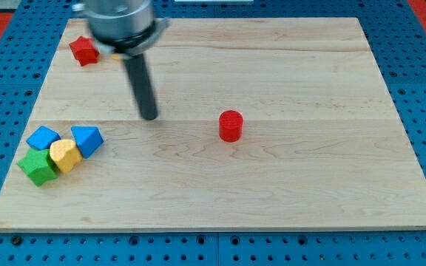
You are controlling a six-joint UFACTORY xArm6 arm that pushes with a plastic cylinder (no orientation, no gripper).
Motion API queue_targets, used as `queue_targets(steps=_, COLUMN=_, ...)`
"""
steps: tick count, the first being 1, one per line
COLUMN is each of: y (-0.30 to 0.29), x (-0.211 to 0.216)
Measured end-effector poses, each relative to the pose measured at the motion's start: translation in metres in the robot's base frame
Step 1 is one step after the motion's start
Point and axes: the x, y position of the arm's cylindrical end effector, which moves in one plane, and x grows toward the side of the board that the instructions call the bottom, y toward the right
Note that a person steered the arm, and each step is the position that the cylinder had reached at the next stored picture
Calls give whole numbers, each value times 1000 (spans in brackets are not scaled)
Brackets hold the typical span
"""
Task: Slide the red circle towards the yellow heart
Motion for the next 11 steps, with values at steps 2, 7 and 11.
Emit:
queue_targets(steps=2, y=200, x=-29)
queue_targets(steps=7, y=11, x=60)
queue_targets(steps=11, y=-59, x=117)
